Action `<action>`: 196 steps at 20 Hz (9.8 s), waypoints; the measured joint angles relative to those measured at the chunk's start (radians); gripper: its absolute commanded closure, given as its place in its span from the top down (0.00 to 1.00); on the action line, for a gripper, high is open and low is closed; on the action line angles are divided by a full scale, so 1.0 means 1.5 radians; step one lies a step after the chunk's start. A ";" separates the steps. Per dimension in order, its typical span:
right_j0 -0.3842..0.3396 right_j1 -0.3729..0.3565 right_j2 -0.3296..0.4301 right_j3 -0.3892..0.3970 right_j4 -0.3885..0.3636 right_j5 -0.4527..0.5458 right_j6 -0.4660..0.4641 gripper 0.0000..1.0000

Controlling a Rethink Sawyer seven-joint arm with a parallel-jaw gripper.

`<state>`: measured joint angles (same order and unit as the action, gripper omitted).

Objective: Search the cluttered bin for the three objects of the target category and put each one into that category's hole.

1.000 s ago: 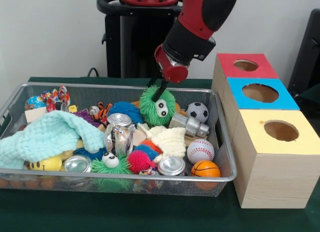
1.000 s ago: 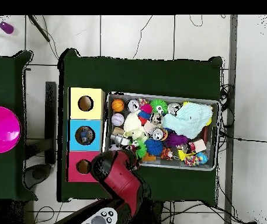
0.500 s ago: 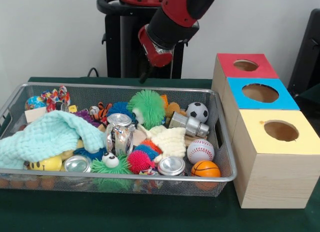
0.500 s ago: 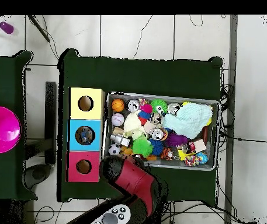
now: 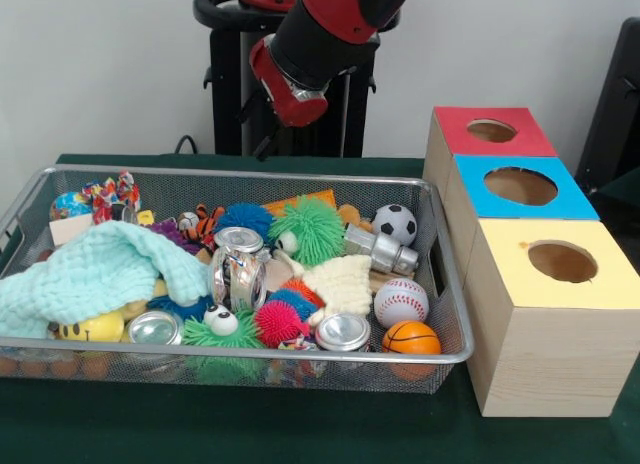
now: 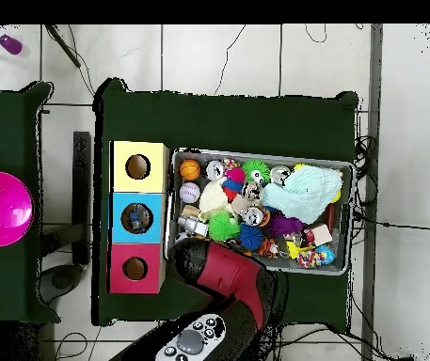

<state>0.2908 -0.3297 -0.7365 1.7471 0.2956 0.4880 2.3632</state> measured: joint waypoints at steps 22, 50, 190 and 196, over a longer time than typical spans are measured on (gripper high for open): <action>0.002 0.037 0.009 0.000 0.056 -0.232 0.000 1.00; -0.093 -0.031 0.198 0.077 0.200 -0.218 0.000 1.00; -0.093 -0.027 0.194 0.022 0.139 -0.050 0.000 1.00; -0.110 -0.049 0.202 0.042 0.143 0.057 0.000 1.00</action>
<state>0.1265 -0.4030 -0.4330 1.8099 0.5102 0.5741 2.3634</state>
